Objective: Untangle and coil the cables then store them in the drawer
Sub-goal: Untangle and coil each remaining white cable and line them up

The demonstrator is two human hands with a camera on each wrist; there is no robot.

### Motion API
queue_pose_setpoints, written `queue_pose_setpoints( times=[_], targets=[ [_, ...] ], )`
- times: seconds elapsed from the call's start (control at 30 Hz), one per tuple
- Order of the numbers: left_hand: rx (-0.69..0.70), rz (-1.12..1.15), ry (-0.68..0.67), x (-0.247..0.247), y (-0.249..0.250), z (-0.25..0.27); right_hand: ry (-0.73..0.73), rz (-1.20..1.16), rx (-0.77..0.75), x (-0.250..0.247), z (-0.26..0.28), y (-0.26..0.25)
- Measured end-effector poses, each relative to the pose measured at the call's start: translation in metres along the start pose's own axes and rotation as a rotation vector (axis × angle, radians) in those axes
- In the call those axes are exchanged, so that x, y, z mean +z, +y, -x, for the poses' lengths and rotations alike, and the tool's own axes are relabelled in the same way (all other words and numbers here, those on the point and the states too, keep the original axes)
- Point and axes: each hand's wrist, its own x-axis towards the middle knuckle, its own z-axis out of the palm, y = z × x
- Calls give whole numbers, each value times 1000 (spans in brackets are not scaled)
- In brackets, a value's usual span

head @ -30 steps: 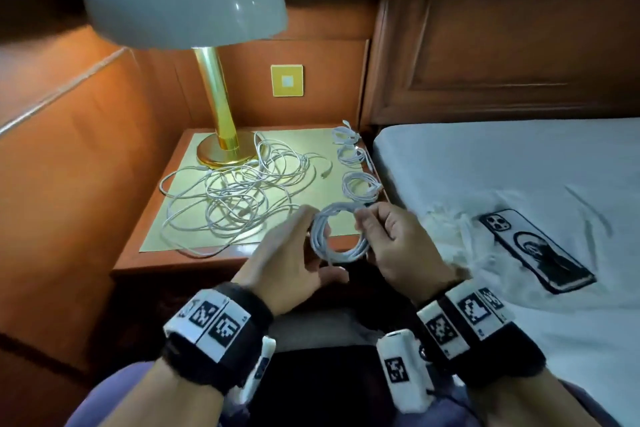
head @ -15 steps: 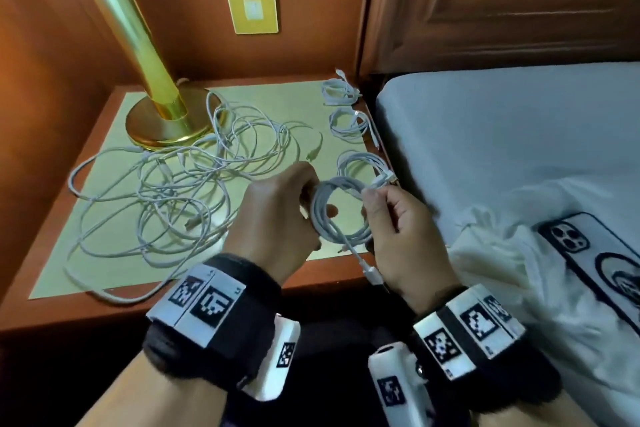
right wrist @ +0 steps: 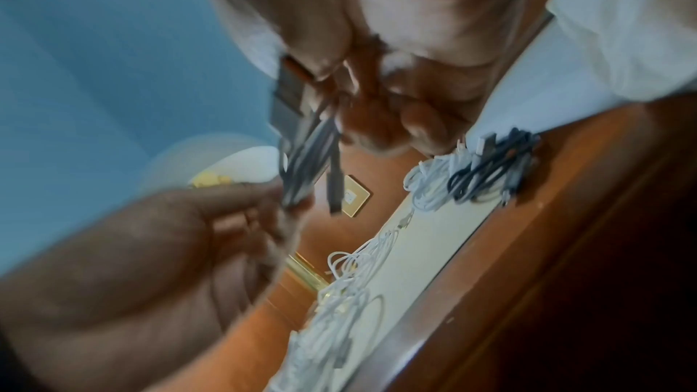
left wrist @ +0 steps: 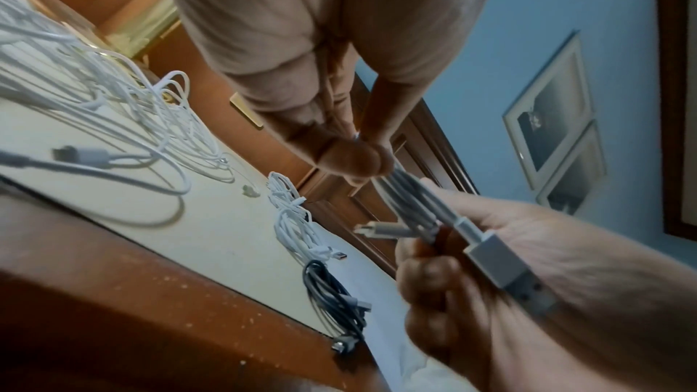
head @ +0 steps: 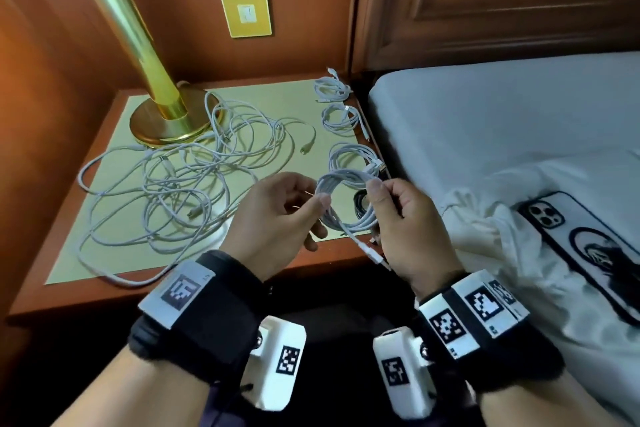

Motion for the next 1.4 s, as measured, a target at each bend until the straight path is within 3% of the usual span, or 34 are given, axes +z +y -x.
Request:
queue_pose_setpoints(
  times=[0.13,0.27,0.4,0.63,0.87,1.1,1.23,1.4],
  targets=[
    [-57,-47,65,-6,-8,1,-177,-206,216,3,1,8],
    [-108,-132,86,-11,-14,-3,-225,-145,257,12,-2,12],
    [-202,-220,101,-16,-25,-14,-230,23,217,12,-5,15],
    [-212,-514,46,-7,-38,-35,-148,176,137,2,-7,18],
    [-264,-433,83,-1,-44,-42,-134,214,108,-9,-5,20],
    [-183,-413,100,-18,-38,-24,-130,268,51,-16,1,8],
    [-73,-641,118,-48,-39,-7,-98,256,21,-21,12,6],
    [-67,-798,139,-99,-49,14,20,287,-124,-11,32,-4]
  ],
)
